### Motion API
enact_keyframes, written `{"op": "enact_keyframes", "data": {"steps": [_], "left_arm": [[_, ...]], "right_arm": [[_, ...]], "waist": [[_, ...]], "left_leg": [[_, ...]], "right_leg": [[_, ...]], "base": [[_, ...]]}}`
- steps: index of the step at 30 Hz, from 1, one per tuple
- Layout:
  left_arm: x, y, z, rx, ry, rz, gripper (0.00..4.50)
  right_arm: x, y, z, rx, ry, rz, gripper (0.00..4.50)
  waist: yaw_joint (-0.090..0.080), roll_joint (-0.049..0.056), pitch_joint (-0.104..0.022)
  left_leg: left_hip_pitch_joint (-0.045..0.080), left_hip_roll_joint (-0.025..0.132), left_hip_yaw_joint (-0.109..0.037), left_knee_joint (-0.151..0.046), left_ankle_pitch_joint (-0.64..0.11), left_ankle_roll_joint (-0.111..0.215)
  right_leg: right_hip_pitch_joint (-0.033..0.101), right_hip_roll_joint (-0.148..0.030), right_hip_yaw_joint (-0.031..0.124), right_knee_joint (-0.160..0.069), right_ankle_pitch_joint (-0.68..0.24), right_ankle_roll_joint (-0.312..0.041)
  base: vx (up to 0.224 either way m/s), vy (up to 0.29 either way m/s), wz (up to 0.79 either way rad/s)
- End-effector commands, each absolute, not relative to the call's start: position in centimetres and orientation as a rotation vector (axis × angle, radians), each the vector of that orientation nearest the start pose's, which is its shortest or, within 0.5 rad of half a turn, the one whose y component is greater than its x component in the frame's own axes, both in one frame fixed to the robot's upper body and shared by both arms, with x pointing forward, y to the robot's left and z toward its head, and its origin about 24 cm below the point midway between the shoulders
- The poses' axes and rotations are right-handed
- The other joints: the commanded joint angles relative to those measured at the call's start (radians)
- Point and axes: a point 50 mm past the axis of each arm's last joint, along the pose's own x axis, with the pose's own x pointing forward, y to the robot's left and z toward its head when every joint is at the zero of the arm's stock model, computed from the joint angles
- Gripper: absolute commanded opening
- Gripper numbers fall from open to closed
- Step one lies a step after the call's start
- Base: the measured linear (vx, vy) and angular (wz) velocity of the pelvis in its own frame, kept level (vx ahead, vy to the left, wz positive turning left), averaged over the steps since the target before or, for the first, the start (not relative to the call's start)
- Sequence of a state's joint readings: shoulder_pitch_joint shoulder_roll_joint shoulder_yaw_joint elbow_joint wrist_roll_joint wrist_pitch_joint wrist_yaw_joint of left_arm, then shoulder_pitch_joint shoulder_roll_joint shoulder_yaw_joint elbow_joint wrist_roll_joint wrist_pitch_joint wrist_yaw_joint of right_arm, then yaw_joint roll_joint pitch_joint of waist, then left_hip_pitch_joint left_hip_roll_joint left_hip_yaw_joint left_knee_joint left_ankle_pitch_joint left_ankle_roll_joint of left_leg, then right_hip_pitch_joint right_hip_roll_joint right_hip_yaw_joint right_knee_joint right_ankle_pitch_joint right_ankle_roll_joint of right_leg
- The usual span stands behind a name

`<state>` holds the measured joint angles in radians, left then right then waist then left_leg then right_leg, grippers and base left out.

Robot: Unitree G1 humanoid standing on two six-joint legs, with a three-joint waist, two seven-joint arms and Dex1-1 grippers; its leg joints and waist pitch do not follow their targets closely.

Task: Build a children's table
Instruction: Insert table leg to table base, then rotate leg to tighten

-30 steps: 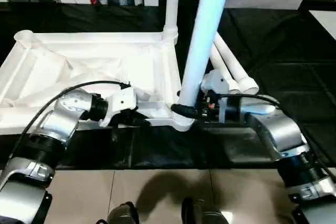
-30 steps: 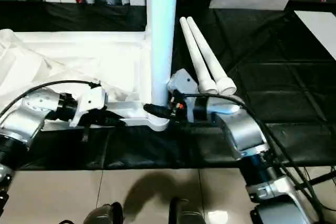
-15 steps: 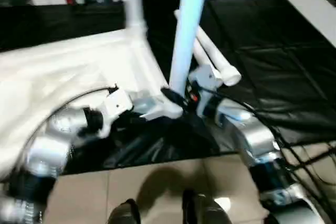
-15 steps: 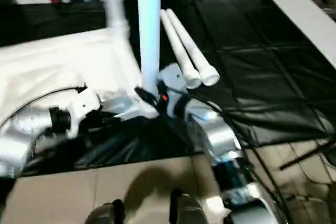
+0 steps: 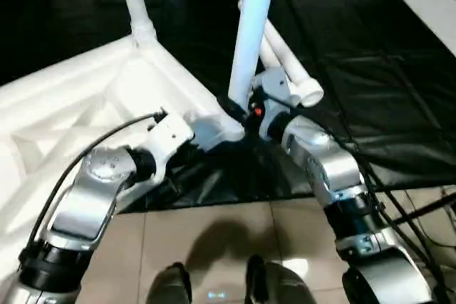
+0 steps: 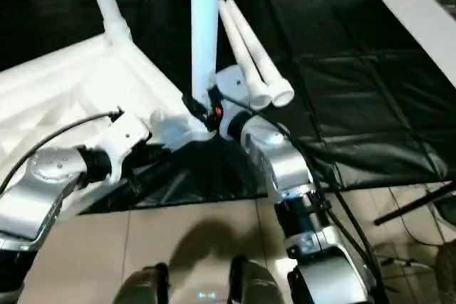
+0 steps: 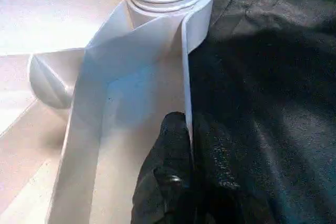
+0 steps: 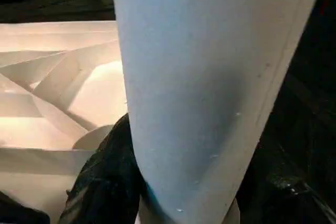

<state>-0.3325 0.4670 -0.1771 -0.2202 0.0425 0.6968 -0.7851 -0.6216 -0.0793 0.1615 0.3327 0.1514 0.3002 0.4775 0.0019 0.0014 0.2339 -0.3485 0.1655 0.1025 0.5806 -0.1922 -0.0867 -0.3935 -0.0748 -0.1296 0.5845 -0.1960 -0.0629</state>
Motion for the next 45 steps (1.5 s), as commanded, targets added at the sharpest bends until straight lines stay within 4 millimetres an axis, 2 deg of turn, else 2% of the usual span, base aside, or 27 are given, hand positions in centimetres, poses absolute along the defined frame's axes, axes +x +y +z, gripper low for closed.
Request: {"op": "enact_keyframes", "data": {"steps": [1, 2, 4, 5, 8, 10, 13, 14, 17, 19, 20, 24, 25, 27, 28, 29, 31, 33, 34, 35, 36, 38, 39, 40, 41, 43, 45], "left_arm": [[28.1, 14.2, 13.9, 0.551, 0.221, -0.797, 0.0], [28.1, 14.2, 13.9, 0.55, 0.222, -0.793, 0.0], [28.2, 14.3, 13.9, 0.559, 0.226, -0.79, 0.0], [28.2, 14.3, 13.9, 0.564, 0.228, -0.79, 0.0], [28.3, 14.4, 14.0, 0.563, 0.237, -0.784, 0.0], [28.4, 14.4, 14.0, 0.552, 0.236, -0.779, 0.0], [28.6, 14.5, 14.2, 0.536, 0.229, -0.771, 0.0], [28.8, 14.7, 14.1, 0.529, 0.225, -0.764, 0.0], [29.1, 15.0, 14.1, 0.527, 0.216, -0.762, 0.0], [29.5, 15.5, 13.5, 0.542, 0.218, -0.79, 0.0], [29.5, 15.5, 13.5, 0.542, 0.218, -0.79, 0.0], [29.7, 15.8, 12.8, 0.564, 0.217, -0.892, 0.0], [29.7, 15.8, 12.7, 0.571, 0.212, -0.919, 0.0], [29.6, 15.6, 12.5, 0.584, 0.204, -1.003, 0.0], [29.6, 15.6, 12.4, 0.589, 0.203, -1.029, 0.0], [29.5, 15.6, 12.0, 0.605, 0.204, -1.084, 0.0], [29.3, 15.5, 11.8, 0.609, 0.194, -1.136, 0.0], [29.2, 15.5, 11.5, 0.587, 0.203, -1.188, 0.0], [29.2, 15.5, 11.4, 0.586, 0.204, -1.211, 0.0], [29.2, 15.6, 11.2, 0.596, 0.211, -1.238, 0.0], [29.2, 15.7, 11.0, 0.611, 0.221, -1.272, 0.0], [29.2, 15.9, 10.8, 0.635, 0.235, -1.321, 0.0], [29.2, 16.0, 10.7, 0.642, 0.24, -1.34, 0.0], [29.3, 16.2, 10.7, 0.659, 0.246, -1.365, 0.0], [29.3, 16.2, 10.7, 0.666, 0.25, -1.38, 0.0], [29.3, 16.2, 10.6, 0.686, 0.256, -1.411, 0.0], [29.3, 16.2, 10.6, 0.69, 0.257, -1.419, 0.0]], "right_arm": [[32.3, -7.8, 2.7, -0.073, 0.463, 0.711, 1.91], [32.4, -7.8, 2.7, -0.074, 0.461, 0.713, 1.91], [32.4, -7.9, 2.7, -0.078, 0.454, 0.718, 1.91], [32.4, -7.9, 2.8, -0.077, 0.452, 0.721, 2.47], [32.5, -7.9, 2.8, -0.07, 0.445, 0.725, 2.73], [32.6, -7.8, 2.8, -0.075, 0.436, 0.727, 2.89], [32.8, -7.9, 3.1, -0.079, 0.404, 0.732, 3.12], [32.8, -8.0, 3.3, -0.081, 0.382, 0.742, 3.21], [32.7, -8.4, 3.7, -0.075, 0.345, 0.754, 3.5], [32.0, -9.2, 4.9, -0.043, 0.266, 0.805, 3.69], [32.0, -9.2, 4.9, -0.043, 0.266, 0.805, 3.81], [31.0, -11.0, 6.0, -0.045, 0.198, 0.848, 4.07], [30.8, -11.3, 6.1, -0.051, 0.185, 0.857, 4.13], [30.6, -12.3, 6.9, -0.059, 0.141, 0.869, 4.35], [30.6, -12.6, 7.2, -0.06, 0.127, 0.874, 4.43], [30.4, -13.1, 7.8, -0.073, 0.097, 0.902, 4.43], [30.4, -13.4, 8.4, -0.096, 0.062, 0.931, 4.48], [30.5, -13.8, 9.0, -0.127, 0.052, 0.958, 4.48], [30.5, -14.0, 9.2, -0.141, 0.05, 0.974, 4.48], [30.6, -14.2, 9.5, -0.154, 0.05, 0.992, 4.48], [30.7, -14.4, 10.0, -0.168, 0.043, 1.015, 4.48], [30.8, -14.5, 10.6, -0.181, 0.044, 1.061, 4.48], [30.7, -14.5, 10.8, -0.192, 0.044, 1.087, 4.48], [30.7, -14.3, 11.1, -0.209, 0.048, 1.136, 4.48], [30.6, -14.2, 11.2, -0.223, 0.052, 1.163, 4.48], [30.4, -13.9, 11.2, -0.252, 0.063, 1.22, 4.48], [30.5, -13.8, 11.2, -0.262, 0.064, 1.241, 4.48]], "waist": [[-0.008, 0.023, -0.041], [-0.009, 0.024, -0.039], [-0.008, 0.02, -0.042], [-0.007, 0.021, -0.041], [-0.005, 0.019, -0.048], [-0.003, 0.017, -0.045], [-0.001, 0.02, -0.048], [0.001, 0.02, -0.054], [0.006, 0.021, -0.058], [0.011, 0.021, -0.062], [0.014, 0.024, -0.07], [0.017, 0.026, -0.083], [0.019, 0.024, -0.092], [0.02, 0.025, -0.113], [0.017, 0.022, -0.124], [0.018, 0.026, -0.13], [0.017, 0.022, -0.131], [0.02, 0.022, -0.126], [0.021, 0.022, -0.12], [0.023, 0.023, -0.114], [0.024, 0.022, -0.112], [0.026, 0.023, -0.102], [0.026, 0.023, -0.1], [0.027, 0.018, -0.094], [0.027, 0.02, -0.089], [0.028, 0.018, -0.09], [0.029, 0.016, -0.097]], "left_leg": [[0.009, 0.05, -0.021, -0.096, -0.497, 0.002], [0.004, 0.048, -0.023, -0.097, -0.497, 0.005], [0.002, 0.048, -0.021, -0.099, -0.472, 0.013], [0.004, 0.047, -0.021, -0.099, -0.466, 0.016], [0.004, 0.047, -0.016, -0.096, -0.428, 0.027], [0.001, 0.048, -0.013, -0.099, -0.41, 0.033], [0.005, 0.048, -0.008, -0.097, -0.398, 0.035], [0.004, 0.049, -0.005, -0.095, -0.37, 0.038], [0.0, 0.055, 0.005, -0.097, -0.293, 0.05], [-0.003, 0.056, 0.01, -0.096, -0.261, 0.06], [0.0, 0.059, 0.012, -0.095, -0.235, 0.066], [-0.002, 0.059, 0.02, -0.091, -0.218, 0.071], [-0.004, 0.058, 0.025, -0.086, -0.157, 0.085], [-0.021, 0.056, 0.026, -0.072, 0.006, 0.124], [-0.018, 0.05, 0.031, -0.059, 0.124, 0.171], [-0.022, 0.042, 0.033, -0.047, 0.21, 0.22], [-0.032, 0.04, 0.036, -0.035, 0.262, 0.277], [-0.036, 0.039, 0.039, -0.034, 0.208, 0.298], [-0.036, 0.047, 0.038, -0.038, 0.149, 0.291], [-0.033, 0.05, 0.038, -0.042, 0.089, 0.274], [-0.033, 0.051, 0.038, -0.044, 0.062, 0.259], [-0.026, 0.054, 0.041, -0.052, -0.042, 0.201], [-0.025, 0.057, 0.041, -0.055, -0.067, 0.183], [-0.018, 0.057, 0.044, -0.059, -0.124, 0.15], [-0.014, 0.055, 0.044, -0.063, -0.171, 0.122], [-0.013, 0.056, 0.043, -0.065, -0.176, 0.096], [-0.012, 0.055, 0.045, -0.064, -0.145, 0.099]], "right_leg": [[0.034, -0.09, 0.069, -0.098, -0.531, -0.09], [0.034, -0.095, 0.068, -0.108, -0.6, -0.063], [0.033, -0.096, 0.069, -0.116, -0.61, -0.045], [0.031, -0.096, 0.071, -0.118, -0.614, -0.043], [0.026, -0.097, 0.075, -0.118, -0.593, -0.055], [0.026, -0.095, 0.075, -0.116, -0.579, -0.063], [0.023, -0.096, 0.076, -0.12, -0.589, -0.07], [0.026, -0.096, 0.079, -0.116, -0.558, -0.083], [0.027, -0.089, 0.085, -0.101, -0.434, -0.127], [0.031, -0.089, 0.088, -0.098, -0.383, -0.137], [0.034, -0.087, 0.09, -0.091, -0.335, -0.147], [0.036, -0.082, 0.093, -0.083, -0.296, -0.175], [0.039, -0.079, 0.097, -0.074, -0.216, -0.197], [0.056, -0.079, 0.098, -0.04, -0.004, -0.241], [0.049, -0.068, 0.098, -0.02, 0.171, -0.271], [0.05, -0.064, 0.099, -0.004, 0.3, -0.297], [0.044, -0.063, 0.102, 0.012, 0.403, -0.317], [0.044, -0.067, 0.1, 0.006, 0.349, -0.314], [0.042, -0.071, 0.1, -0.002, 0.255, -0.308], [0.041, -0.071, 0.099, -0.014, 0.145, -0.295], [0.042, -0.072, 0.099, -0.018, 0.096, -0.288], [0.037, -0.073, 0.101, -0.036, -0.077, -0.259], [0.036, -0.074, 0.102, -0.039, -0.115, -0.252], [0.032, -0.075, 0.104, -0.052, -0.202, -0.23], [0.032, -0.077, 0.104, -0.06, -0.285, -0.21], [0.034, -0.08, 0.107, -0.064, -0.326, -0.189], [0.033, -0.078, 0.11, -0.06, -0.285, -0.19]], "base": [[0.0, 0.0, 0.0], [0.0, 0.0, 0.0], [0.0, 0.0, 0.0], [0.0, 0.0, 0.0], [0.0, 0.0, 0.0], [0.0, 0.0, 0.0], [0.0, 0.0, 0.0], [0.0, 0.0, 0.0], [0.0, 0.0, 0.0], [0.0, 0.0, 0.0], [0.0, 0.0, 0.0], [0.03, -0.005, 0.02], [0.066, -0.01, 0.05], [0.075, -0.009, 0.0], [0.078, -0.005, -0.02], [0.069, 0.002, 0.0], [0.0, 0.0, 0.0], [0.0, 0.0, 0.0], [0.0, 0.0, 0.0], [0.0, 0.0, 0.0], [0.0, 0.0, 0.0], [0.0, 0.0, 0.0], [0.0, 0.0, 0.0], [0.0, 0.0, 0.0], [0.0, 0.0, 0.0], [0.0, 0.0, 0.0], [0.0, 0.0, 0.0]]}}
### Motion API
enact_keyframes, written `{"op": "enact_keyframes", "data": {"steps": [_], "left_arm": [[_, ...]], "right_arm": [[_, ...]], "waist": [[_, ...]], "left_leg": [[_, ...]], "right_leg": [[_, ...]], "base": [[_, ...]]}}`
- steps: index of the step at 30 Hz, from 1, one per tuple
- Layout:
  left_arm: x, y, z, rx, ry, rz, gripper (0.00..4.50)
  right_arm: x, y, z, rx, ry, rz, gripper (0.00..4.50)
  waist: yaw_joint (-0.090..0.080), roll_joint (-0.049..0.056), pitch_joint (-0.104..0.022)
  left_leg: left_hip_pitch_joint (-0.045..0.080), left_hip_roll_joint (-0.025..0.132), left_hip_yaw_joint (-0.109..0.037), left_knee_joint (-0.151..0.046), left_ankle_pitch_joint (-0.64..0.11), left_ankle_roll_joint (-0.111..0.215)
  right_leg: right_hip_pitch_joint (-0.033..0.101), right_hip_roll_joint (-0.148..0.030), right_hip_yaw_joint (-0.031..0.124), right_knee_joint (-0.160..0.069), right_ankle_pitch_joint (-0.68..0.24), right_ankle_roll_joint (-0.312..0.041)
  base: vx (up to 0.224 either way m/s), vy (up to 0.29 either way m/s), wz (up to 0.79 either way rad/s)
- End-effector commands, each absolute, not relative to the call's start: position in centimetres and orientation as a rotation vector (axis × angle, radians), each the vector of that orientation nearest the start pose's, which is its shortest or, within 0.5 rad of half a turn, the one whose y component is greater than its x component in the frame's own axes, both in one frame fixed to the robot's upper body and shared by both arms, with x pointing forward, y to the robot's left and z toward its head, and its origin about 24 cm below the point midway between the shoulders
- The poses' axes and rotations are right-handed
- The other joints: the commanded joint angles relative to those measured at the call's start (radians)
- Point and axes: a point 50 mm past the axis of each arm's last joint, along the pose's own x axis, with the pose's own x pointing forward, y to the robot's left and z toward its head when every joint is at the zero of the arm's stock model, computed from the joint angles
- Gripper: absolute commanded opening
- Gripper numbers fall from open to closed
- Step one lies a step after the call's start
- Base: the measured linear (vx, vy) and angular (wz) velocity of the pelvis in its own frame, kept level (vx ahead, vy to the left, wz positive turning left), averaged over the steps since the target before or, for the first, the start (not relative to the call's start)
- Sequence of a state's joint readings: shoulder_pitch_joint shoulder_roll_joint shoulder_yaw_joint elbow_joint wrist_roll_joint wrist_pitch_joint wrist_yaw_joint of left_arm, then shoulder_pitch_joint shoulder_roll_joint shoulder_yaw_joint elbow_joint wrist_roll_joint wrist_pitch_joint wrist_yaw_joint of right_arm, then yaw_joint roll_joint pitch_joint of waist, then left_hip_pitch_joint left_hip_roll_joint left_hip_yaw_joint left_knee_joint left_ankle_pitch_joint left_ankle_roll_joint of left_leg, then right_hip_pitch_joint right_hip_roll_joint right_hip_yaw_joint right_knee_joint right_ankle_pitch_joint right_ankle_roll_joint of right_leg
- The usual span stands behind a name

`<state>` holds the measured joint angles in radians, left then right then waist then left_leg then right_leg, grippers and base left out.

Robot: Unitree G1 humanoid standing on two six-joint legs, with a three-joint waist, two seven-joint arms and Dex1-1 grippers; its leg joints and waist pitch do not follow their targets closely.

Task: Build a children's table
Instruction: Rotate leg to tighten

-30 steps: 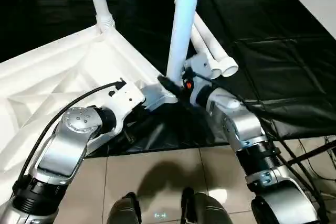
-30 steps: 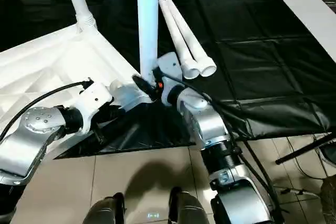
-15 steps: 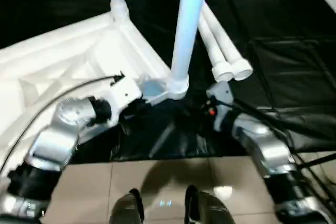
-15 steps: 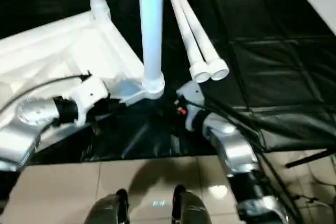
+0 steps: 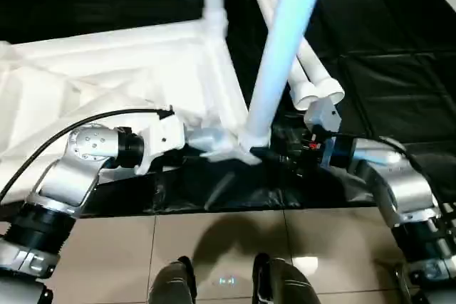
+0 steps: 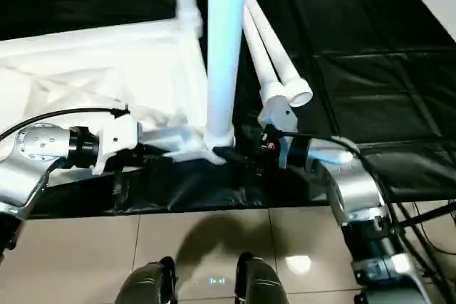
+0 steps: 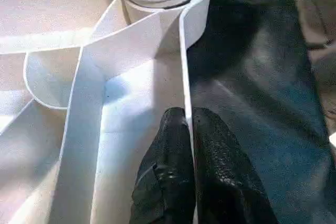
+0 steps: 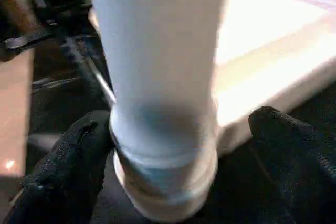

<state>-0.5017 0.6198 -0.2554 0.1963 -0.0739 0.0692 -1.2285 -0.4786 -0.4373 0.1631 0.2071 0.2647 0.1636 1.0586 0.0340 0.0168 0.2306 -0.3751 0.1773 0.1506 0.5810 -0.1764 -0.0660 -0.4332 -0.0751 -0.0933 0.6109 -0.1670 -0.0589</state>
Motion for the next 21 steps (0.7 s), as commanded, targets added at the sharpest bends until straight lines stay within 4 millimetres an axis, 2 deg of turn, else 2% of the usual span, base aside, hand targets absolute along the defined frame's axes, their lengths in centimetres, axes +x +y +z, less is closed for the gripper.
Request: {"op": "enact_keyframes", "data": {"steps": [1, 5, 7, 10, 12, 14, 21], "left_arm": [[29.35, 16.17, 10.63, 0.69, 0.257, -1.422, 0.0], [29.5, 16.16, 10.6, 0.695, 0.247, -1.438, 0.0], [29.55, 16.16, 10.56, 0.696, 0.245, -1.444, 0.0], [29.57, 16.21, 10.43, 0.698, 0.243, -1.452, 0.0], [29.53, 16.22, 10.39, 0.696, 0.243, -1.453, 0.0], [29.48, 16.22, 10.38, 0.686, 0.241, -1.453, 0.0], [29.4, 16.22, 10.23, 0.677, 0.236, -1.456, 0.0]], "right_arm": [[30.49, -13.73, 11.26, -0.263, 0.064, 1.245, 4.48], [30.7, -13.49, 11.3, -0.276, 0.069, 1.28, 4.48], [30.76, -13.42, 11.31, -0.276, 0.071, 1.29, 4.22], [30.89, -13.28, 11.43, -0.252, 0.07, 1.303, 4.02], [30.93, -13.2, 11.51, -0.239, 0.067, 1.304, 3.73], [30.99, -13.14, 11.55, -0.238, 0.066, 1.303, 3.66], [30.85, -13.03, 11.35, -0.233, 0.09, 1.333, 3.01]], "waist": [[-0.003, 0.002, -0.097], [-0.002, 0.001, -0.111], [-0.002, -0.001, -0.112], [0.0, -0.004, -0.112], [0.0, -0.004, -0.111], [-0.001, -0.004, -0.112], [-0.002, -0.007, -0.118]], "left_leg": [[0.013, 0.045, -0.003, -0.064, -0.138, 0.084], [0.004, 0.042, -0.003, -0.057, -0.056, 0.121], [0.003, 0.042, -0.002, -0.055, -0.035, 0.138], [0.0, 0.042, 0.0, -0.054, -0.045, 0.145], [0.001, 0.043, -0.002, -0.055, -0.058, 0.135], [0.001, 0.043, -0.001, -0.055, -0.062, 0.126], [-0.001, 0.042, 0.0, -0.05, -0.027, 0.143]], "right_leg": [[0.073, -0.076, 0.074, -0.081, -0.272, -0.207], [0.08, -0.072, 0.072, -0.06, -0.111, -0.252], [0.079, -0.072, 0.071, -0.056, -0.072, -0.264], [0.081, -0.073, 0.07, -0.059, -0.093, -0.262], [0.082, -0.074, 0.069, -0.061, -0.128, -0.253], [0.082, -0.075, 0.07, -0.062, -0.145, -0.248], [0.083, -0.072, 0.069, -0.054, -0.093, -0.253]], "base": [[0.0, 0.0, 0.0], [0.0, 0.0, 0.0], [0.0, 0.0, 0.0], [0.0, 0.0, 0.0], [0.0, 0.0, 0.0], [0.0, 0.0, 0.0], [0.0, 0.0, 0.0]]}}
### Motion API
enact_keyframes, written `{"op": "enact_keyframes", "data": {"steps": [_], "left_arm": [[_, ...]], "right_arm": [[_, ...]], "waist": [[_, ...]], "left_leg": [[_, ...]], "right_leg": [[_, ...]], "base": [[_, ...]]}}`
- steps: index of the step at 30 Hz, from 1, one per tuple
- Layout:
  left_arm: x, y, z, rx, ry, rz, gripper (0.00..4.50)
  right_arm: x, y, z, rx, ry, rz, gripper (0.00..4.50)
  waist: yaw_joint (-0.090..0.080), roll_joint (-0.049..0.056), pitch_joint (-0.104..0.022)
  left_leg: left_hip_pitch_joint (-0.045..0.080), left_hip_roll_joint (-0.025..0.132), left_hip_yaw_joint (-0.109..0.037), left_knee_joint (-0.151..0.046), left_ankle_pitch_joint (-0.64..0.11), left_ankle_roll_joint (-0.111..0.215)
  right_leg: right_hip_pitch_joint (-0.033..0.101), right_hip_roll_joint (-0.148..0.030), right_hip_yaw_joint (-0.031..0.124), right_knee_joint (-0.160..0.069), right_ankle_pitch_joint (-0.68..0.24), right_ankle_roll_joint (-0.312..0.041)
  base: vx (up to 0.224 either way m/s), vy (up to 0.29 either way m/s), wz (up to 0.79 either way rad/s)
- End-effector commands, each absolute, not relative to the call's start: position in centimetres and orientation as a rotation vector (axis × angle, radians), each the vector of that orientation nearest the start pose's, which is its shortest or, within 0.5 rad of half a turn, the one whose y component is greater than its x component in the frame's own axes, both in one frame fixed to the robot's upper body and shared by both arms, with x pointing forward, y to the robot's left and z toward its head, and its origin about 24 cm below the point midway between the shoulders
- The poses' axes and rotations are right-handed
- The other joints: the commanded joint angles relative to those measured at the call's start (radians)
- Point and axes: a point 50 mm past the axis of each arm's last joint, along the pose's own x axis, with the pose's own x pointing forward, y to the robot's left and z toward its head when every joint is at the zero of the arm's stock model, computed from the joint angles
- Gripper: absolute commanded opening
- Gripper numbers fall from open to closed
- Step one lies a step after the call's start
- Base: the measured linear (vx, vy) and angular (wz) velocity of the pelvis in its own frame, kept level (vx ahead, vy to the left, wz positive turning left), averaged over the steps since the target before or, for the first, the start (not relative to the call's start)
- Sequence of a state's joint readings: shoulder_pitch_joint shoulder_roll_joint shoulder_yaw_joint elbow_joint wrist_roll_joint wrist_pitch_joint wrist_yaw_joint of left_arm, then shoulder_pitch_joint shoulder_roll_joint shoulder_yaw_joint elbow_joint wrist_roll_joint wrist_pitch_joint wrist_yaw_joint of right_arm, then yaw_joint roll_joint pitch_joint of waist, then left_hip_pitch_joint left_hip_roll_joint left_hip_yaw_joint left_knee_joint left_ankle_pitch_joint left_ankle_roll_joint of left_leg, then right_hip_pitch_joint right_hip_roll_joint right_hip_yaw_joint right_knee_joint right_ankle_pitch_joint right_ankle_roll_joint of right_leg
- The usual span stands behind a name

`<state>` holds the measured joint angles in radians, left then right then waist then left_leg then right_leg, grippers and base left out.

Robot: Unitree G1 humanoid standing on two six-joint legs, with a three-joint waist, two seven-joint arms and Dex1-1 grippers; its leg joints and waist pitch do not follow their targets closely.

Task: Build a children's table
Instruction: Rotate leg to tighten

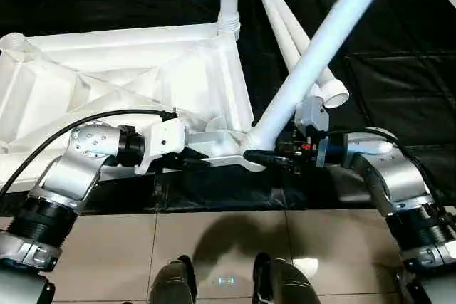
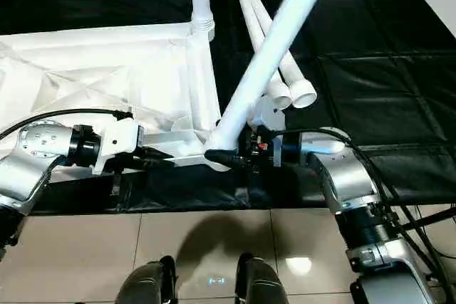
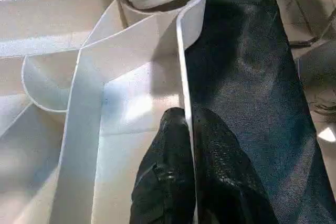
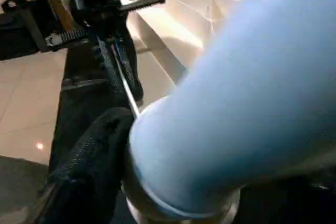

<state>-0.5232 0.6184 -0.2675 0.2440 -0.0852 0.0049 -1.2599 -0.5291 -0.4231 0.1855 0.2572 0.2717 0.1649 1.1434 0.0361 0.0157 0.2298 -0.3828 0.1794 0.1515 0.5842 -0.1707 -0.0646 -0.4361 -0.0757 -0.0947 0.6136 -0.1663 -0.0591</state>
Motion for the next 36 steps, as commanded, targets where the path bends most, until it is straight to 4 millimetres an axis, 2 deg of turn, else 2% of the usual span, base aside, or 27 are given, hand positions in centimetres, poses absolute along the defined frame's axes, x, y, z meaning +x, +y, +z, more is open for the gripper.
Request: {"op": "enact_keyframes", "data": {"steps": [1, 10, 12, 13, 15, 16, 17, 19, 22, 25, 27, 30, 32, 34, 36], "left_arm": [[29.4, 16.2, 10.2, 0.676, 0.236, -1.456, 0.0], [29.5, 16.2, 10.2, 0.677, 0.234, -1.443, 0.0], [29.5, 16.3, 10.1, 0.682, 0.234, -1.435, 0.0], [29.7, 16.4, 10.1, 0.694, 0.232, -1.414, 0.0], [29.7, 16.4, 10.0, 0.699, 0.232, -1.407, 0.0], [29.7, 16.4, 10.0, 0.702, 0.232, -1.4, 0.0], [29.7, 16.4, 10.0, 0.702, 0.232, -1.4, 0.0], [29.8, 16.3, 9.9, 0.706, 0.232, -1.394, 0.0], [30.0, 16.4, 9.9, 0.72, 0.235, -1.378, 0.0], [30.0, 16.4, 9.9, 0.723, 0.237, -1.374, 0.0], [30.1, 16.4, 9.9, 0.727, 0.235, -1.365, 0.0], [30.2, 16.4, 9.9, 0.736, 0.231, -1.356, 0.0], [30.2, 16.4, 9.9, 0.737, 0.231, -1.357, 0.0], [30.3, 16.4, 10.0, 0.747, 0.229, -1.351, 0.0], [30.3, 16.4, 10.0, 0.752, 0.227, -1.347, 0.0]], "right_arm": [[30.8, -13.0, 11.3, -0.234, 0.093, 1.335, 3.01], [31.1, -13.0, 11.4, -0.278, 0.094, 1.325, 2.9], [31.3, -13.1, 11.4, -0.311, 0.102, 1.313, 2.9], [31.6, -13.4, 11.2, -0.413, 0.13, 1.287, 2.9], [31.7, -13.5, 11.0, -0.459, 0.144, 1.28, 2.9], [31.6, -13.5, 10.9, -0.497, 0.162, 1.29, 2.9], [31.6, -13.5, 10.9, -0.497, 0.162, 1.29, 2.9], [31.5, -13.5, 10.7, -0.526, 0.18, 1.303, 2.9], [31.1, -13.4, 10.4, -0.55, 0.208, 1.338, 2.9], [31.1, -13.3, 10.2, -0.554, 0.206, 1.336, 2.9], [30.9, -13.2, 9.5, -0.592, 0.199, 1.316, 2.9], [30.7, -13.0, 8.0, -0.62, 0.208, 1.286, 2.9], [30.5, -13.0, 7.5, -0.632, 0.215, 1.287, 2.9], [30.3, -12.9, 6.9, -0.658, 0.215, 1.288, 2.89], [30.0, -12.9, 6.5, -0.659, 0.21, 1.288, 2.89]], "waist": [[-0.004, -0.006, -0.117], [-0.004, -0.008, -0.119], [-0.006, -0.008, -0.117], [-0.006, -0.008, -0.118], [-0.006, -0.009, -0.117], [-0.007, -0.009, -0.114], [-0.008, -0.014, -0.113], [-0.007, -0.012, -0.113], [-0.009, -0.018, -0.115], [-0.008, -0.019, -0.118], [-0.008, -0.019, -0.118], [-0.008, -0.018, -0.11], [-0.009, -0.018, -0.108], [-0.01, -0.019, -0.107], [-0.012, -0.019, -0.101]], "left_leg": [[0.006, 0.04, -0.001, -0.053, -0.036, 0.142], [0.006, 0.039, -0.001, -0.051, -0.029, 0.137], [0.006, 0.038, -0.001, -0.051, -0.031, 0.134], [0.007, 0.038, 0.0, -0.051, -0.037, 0.13], [0.007, 0.038, 0.0, -0.051, -0.041, 0.124], [0.006, 0.037, 0.0, -0.052, -0.054, 0.12], [0.008, 0.038, 0.001, -0.053, -0.067, 0.114], [0.011, 0.04, 0.001, -0.054, -0.084, 0.106], [0.011, 0.042, 0.001, -0.055, -0.087, 0.105], [0.01, 0.041, 0.002, -0.053, -0.079, 0.114], [0.01, 0.041, 0.002, -0.053, -0.085, 0.114], [0.009, 0.038, 0.002, -0.056, -0.115, 0.094], [0.013, 0.039, 0.001, -0.06, -0.162, 0.075], [0.016, 0.041, -0.001, -0.062, -0.185, 0.066], [0.023, 0.043, -0.003, -0.068, -0.226, 0.057]], "right_leg": [[0.085, -0.072, 0.07, -0.057, -0.101, -0.251], [0.086, -0.07, 0.069, -0.056, -0.108, -0.245], [0.085, -0.069, 0.069, -0.057, -0.112, -0.246], [0.084, -0.07, 0.07, -0.058, -0.122, -0.243], [0.084, -0.07, 0.07, -0.058, -0.13, -0.239], [0.084, -0.069, 0.069, -0.061, -0.153, -0.231], [0.084, -0.07, 0.07, -0.064, -0.183, -0.221], [0.081, -0.07, 0.07, -0.069, -0.211, -0.215], [0.08, -0.069, 0.071, -0.066, -0.195, -0.217], [0.081, -0.07, 0.072, -0.063, -0.164, -0.228], [0.081, -0.07, 0.071, -0.064, -0.176, -0.227], [0.078, -0.07, 0.069, -0.075, -0.243, -0.203], [0.076, -0.072, 0.069, -0.086, -0.333, -0.173], [0.075, -0.073, 0.069, -0.089, -0.362, -0.164], [0.07, -0.071, 0.067, -0.094, -0.396, -0.158]], "base": [[0.0, 0.0, 0.0], [0.0, 0.0, 0.0], [0.0, 0.0, 0.0], [0.0, 0.0, 0.0], [0.0, 0.0, 0.0], [0.0, 0.0, 0.0], [0.0, 0.0, 0.0], [0.0, 0.0, 0.0], [0.0, 0.0, 0.0], [0.0, 0.0, 0.0], [0.0, 0.0, 0.0], [0.0, 0.0, 0.0], [0.0, 0.0, 0.0], [0.0, 0.0, 0.0], [0.0, 0.0, 0.0]]}}
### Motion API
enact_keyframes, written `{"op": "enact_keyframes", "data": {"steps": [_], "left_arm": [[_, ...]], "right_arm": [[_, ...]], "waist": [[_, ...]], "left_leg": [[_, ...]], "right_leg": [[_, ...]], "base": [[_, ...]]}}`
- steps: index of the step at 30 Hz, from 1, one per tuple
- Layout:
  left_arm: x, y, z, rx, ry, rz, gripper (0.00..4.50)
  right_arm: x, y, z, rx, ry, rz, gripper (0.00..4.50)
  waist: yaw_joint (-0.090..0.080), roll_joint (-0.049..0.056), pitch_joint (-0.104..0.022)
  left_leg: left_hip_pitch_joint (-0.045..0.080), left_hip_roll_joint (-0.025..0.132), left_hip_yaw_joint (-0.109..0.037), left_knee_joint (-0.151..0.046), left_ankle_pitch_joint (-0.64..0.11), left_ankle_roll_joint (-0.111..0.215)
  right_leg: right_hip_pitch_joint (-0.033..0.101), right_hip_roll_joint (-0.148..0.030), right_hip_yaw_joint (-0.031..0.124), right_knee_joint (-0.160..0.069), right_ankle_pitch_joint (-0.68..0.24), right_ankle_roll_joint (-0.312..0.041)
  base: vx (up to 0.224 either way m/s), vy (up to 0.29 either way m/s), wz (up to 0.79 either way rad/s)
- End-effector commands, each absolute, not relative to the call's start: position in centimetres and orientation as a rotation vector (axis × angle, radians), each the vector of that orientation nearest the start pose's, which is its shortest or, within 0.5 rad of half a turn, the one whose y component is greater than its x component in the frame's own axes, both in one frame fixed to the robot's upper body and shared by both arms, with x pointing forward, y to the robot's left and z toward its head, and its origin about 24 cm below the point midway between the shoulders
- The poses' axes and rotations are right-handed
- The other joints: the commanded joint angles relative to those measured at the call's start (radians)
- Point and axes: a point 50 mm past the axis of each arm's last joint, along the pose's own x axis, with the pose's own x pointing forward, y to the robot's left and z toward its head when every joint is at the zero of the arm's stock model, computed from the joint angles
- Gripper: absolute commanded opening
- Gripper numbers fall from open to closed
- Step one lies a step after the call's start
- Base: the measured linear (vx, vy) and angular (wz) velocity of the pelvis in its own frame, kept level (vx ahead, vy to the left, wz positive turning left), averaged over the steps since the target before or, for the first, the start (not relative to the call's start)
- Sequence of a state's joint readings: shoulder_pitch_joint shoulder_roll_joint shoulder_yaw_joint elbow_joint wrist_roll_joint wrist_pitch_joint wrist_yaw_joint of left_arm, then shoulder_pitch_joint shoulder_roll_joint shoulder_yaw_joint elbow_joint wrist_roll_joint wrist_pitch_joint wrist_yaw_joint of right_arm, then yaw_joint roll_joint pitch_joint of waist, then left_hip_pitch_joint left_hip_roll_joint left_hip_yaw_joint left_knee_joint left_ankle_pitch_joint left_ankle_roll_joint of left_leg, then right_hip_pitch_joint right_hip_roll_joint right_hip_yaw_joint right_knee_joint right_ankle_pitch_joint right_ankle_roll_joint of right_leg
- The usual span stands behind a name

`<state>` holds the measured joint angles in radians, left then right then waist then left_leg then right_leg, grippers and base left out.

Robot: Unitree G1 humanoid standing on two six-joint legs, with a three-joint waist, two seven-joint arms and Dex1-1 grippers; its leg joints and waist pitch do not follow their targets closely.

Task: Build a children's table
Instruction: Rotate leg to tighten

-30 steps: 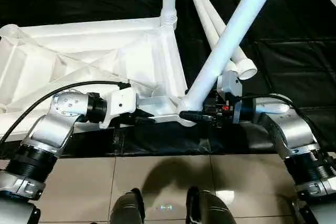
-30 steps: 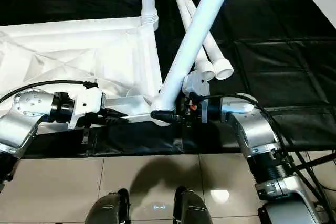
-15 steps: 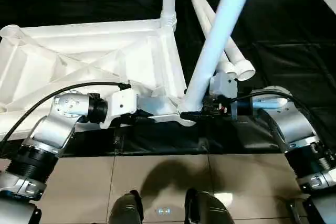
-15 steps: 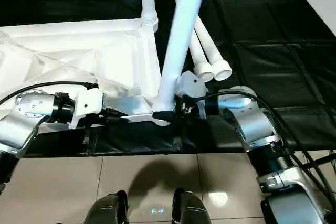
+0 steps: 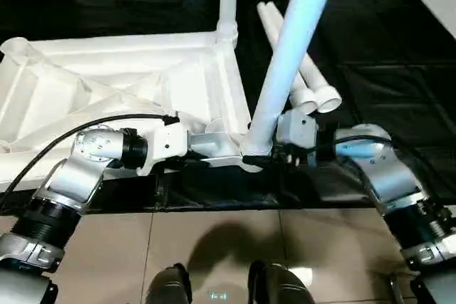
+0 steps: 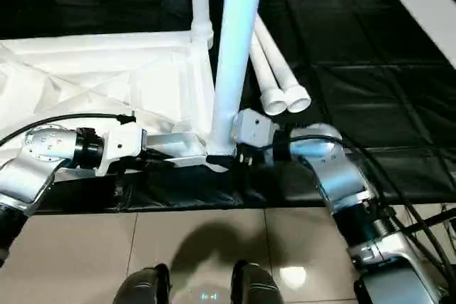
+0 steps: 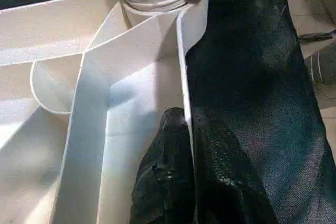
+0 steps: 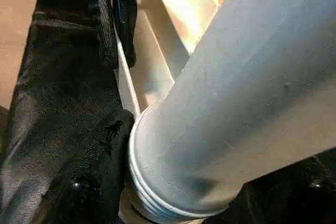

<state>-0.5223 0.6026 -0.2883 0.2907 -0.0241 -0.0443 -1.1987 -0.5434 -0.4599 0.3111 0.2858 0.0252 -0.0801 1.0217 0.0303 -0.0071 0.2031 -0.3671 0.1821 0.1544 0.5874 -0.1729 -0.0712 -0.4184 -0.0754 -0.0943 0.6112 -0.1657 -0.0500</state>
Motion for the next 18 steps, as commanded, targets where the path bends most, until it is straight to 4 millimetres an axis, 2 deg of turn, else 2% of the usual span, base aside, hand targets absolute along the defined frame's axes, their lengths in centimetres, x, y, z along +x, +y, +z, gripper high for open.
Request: {"op": "enact_keyframes", "data": {"steps": [1, 4, 6, 16, 18], "left_arm": [[30.3, 16.4, 10.0, 0.754, 0.225, -1.345, 0.0], [30.4, 16.4, 10.1, 0.758, 0.22, -1.341, 0.0], [30.5, 16.3, 10.2, 0.761, 0.21, -1.338, 0.0], [30.3, 16.3, 10.1, 0.751, 0.211, -1.337, 0.0], [30.4, 16.4, 10.1, 0.717, 0.219, -1.29, 0.0]], "right_arm": [[29.9, -12.8, 6.3, -0.654, 0.209, 1.288, 2.89], [29.5, -12.8, 5.7, -0.637, 0.21, 1.291, 2.88], [29.4, -12.8, 5.5, -0.651, 0.196, 1.296, 2.88], [29.1, -12.6, 4.8, -0.65, 0.202, 1.32, 2.88], [29.1, -12.7, 4.4, -0.624, 0.226, 1.294, 2.88]], "waist": [[-0.006, 0.004, -0.072], [-0.005, 0.004, -0.079], [-0.007, 0.004, -0.078], [-0.006, 0.004, -0.083], [-0.005, 0.004, -0.085]], "left_leg": [[0.011, 0.04, -0.007, -0.073, -0.25, 0.056], [0.009, 0.042, -0.008, -0.073, -0.226, 0.06], [0.008, 0.042, -0.008, -0.074, -0.225, 0.064], [0.008, 0.042, -0.008, -0.075, -0.241, 0.062], [0.007, 0.043, -0.008, -0.075, -0.234, 0.062]], "right_leg": [[0.054, -0.074, 0.067, -0.095, -0.433, -0.159], [0.057, -0.075, 0.071, -0.092, -0.389, -0.17], [0.058, -0.073, 0.07, -0.089, -0.365, -0.183], [0.059, -0.074, 0.069, -0.091, -0.385, -0.186], [0.06, -0.074, 0.07, -0.089, -0.376, -0.187]], "base": [[0.0, 0.0, 0.0], [0.0, 0.0, 0.0], [0.0, 0.0, 0.0], [0.0, 0.0, 0.0], [0.0, 0.0, 0.0]]}}
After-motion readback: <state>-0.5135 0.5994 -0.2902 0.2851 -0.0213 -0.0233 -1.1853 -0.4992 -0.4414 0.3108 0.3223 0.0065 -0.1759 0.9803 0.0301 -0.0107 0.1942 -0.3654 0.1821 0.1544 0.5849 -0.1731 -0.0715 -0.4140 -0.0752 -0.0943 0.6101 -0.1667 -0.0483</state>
